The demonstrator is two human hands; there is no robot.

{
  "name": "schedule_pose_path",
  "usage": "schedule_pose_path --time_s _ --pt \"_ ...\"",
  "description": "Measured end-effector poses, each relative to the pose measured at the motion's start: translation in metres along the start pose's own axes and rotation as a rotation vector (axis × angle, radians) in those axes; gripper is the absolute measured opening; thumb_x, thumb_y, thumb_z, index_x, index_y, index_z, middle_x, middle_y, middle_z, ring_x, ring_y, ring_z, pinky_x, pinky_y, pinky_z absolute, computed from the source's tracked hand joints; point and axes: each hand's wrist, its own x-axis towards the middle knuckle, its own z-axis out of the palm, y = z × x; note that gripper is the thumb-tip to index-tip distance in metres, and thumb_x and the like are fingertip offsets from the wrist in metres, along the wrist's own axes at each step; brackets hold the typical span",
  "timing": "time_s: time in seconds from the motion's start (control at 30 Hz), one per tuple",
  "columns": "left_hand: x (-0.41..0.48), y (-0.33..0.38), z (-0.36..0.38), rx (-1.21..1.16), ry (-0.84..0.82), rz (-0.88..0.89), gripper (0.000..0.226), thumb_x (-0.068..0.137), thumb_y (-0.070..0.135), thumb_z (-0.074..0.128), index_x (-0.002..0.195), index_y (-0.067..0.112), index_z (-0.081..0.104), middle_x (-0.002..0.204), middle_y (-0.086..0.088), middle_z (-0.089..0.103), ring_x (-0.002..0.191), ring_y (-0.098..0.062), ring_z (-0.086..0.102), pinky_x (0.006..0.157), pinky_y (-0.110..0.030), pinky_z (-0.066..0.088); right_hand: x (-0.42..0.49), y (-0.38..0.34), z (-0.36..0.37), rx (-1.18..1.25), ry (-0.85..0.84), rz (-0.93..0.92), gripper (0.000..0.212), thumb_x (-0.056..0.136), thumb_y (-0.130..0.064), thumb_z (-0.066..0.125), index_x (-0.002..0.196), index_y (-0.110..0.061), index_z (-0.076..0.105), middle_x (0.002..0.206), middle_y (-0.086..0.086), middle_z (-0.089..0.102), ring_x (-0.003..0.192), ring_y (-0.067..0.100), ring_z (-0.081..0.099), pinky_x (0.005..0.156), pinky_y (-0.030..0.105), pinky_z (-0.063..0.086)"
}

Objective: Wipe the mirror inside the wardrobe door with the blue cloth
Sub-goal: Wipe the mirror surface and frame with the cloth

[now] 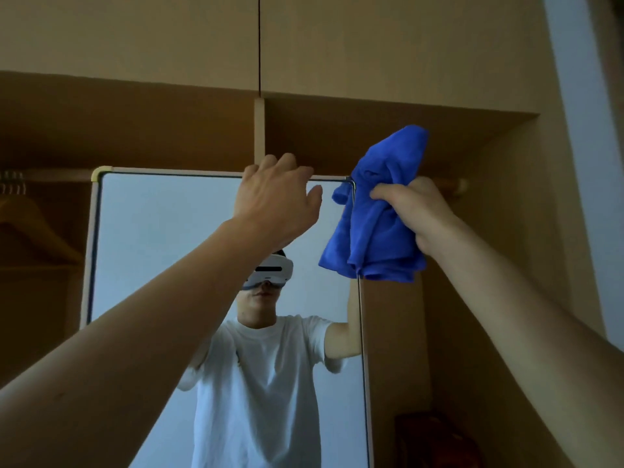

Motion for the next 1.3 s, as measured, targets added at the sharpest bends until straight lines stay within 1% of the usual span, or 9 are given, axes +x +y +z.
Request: schedule_pose_path --time_s 0.07,0.13,0.23,0.33,0.4,0.57,0.83,1.03,1.3 --pt "0.001 0.001 0.004 0.004 0.025 -0.011 0.048 0.101 0.045 0.037 0.140 0.023 0.056 0.126 -0.004 0.056 0.118 -0.028 0.050 0.102 -0.046 0.038 -0.014 0.014 0.001 0.011 -0.013 0.012 0.023 0.083 -0.020 0.069 0.101 -0.007 0.069 0.095 0.016 0.075 0.088 0.030 0.073 0.082 0.047 0.059" --pt "0.003 0.003 0.007 0.005 0.043 -0.029 0.049 0.099 0.044 0.037 0.139 0.023 0.057 0.123 -0.004 0.055 0.117 -0.029 0.048 0.101 -0.047 0.037 -0.032 0.034 0.004 0.018 0.002 0.045 0.023 0.083 -0.020 0.067 0.100 -0.004 0.068 0.094 0.019 0.074 0.087 0.032 0.073 0.079 0.047 0.059" --pt "0.005 0.008 0.011 0.031 0.040 -0.053 0.050 0.098 0.043 0.037 0.139 0.024 0.057 0.120 -0.005 0.053 0.116 -0.031 0.045 0.101 -0.048 0.034 -0.064 0.068 0.006 -0.032 0.022 0.041 0.008 0.086 -0.016 0.065 0.085 -0.008 0.064 0.074 0.008 0.067 0.070 0.023 0.068 0.061 0.031 0.053" --pt "0.004 0.010 0.015 0.036 0.064 -0.072 0.049 0.097 0.042 0.037 0.136 0.023 0.059 0.118 -0.005 0.052 0.116 -0.032 0.043 0.101 -0.048 0.033 -0.087 0.091 0.007 -0.033 -0.013 0.007 0.014 0.088 -0.013 0.066 0.080 -0.022 0.060 0.076 -0.003 0.062 0.068 0.010 0.058 0.063 0.022 0.048" --pt "0.002 0.011 0.018 0.019 0.069 -0.080 0.049 0.096 0.041 0.037 0.136 0.024 0.059 0.121 -0.005 0.052 0.118 -0.032 0.043 0.102 -0.048 0.032 -0.089 0.095 0.007 0.005 0.006 0.036 0.014 0.088 -0.013 0.068 0.080 -0.022 0.061 0.078 -0.003 0.063 0.070 0.011 0.059 0.065 0.024 0.050" --pt "0.001 0.010 0.021 -0.006 0.091 -0.093 0.047 0.095 0.038 0.041 0.136 0.024 0.058 0.122 -0.004 0.052 0.121 -0.032 0.041 0.103 -0.047 0.030 -0.063 0.072 0.008 0.143 0.054 0.164 0.010 0.082 -0.018 0.070 0.088 -0.010 0.069 0.081 0.013 0.075 0.075 0.025 0.075 0.065 0.035 0.059" --pt "0.000 0.013 0.019 -0.008 0.088 -0.109 0.047 0.095 0.037 0.041 0.138 0.024 0.056 0.122 -0.005 0.048 0.121 -0.032 0.039 0.105 -0.049 0.029 -0.015 0.023 0.010 0.284 0.049 0.051 0.027 0.081 -0.017 0.074 0.106 -0.007 0.068 0.096 0.010 0.076 0.082 0.023 0.075 0.074 0.036 0.063" --pt "0.000 0.012 0.016 -0.070 0.105 -0.128 0.057 0.089 0.041 0.032 0.136 0.026 0.060 0.120 -0.005 0.049 0.120 -0.032 0.039 0.103 -0.047 0.029 -0.058 0.057 0.006 0.255 -0.018 0.059 0.030 0.091 -0.016 0.071 0.119 -0.007 0.064 0.113 0.014 0.072 0.102 0.029 0.071 0.093 0.046 0.057" --pt "-0.003 0.015 0.017 -0.086 0.129 -0.125 0.050 0.094 0.036 0.037 0.136 0.024 0.060 0.122 -0.008 0.050 0.121 -0.035 0.039 0.102 -0.047 0.029 -0.126 0.121 0.006 0.228 0.006 0.109 0.030 0.086 -0.009 0.076 0.115 -0.009 0.070 0.107 0.007 0.075 0.101 0.024 0.072 0.092 0.046 0.058"
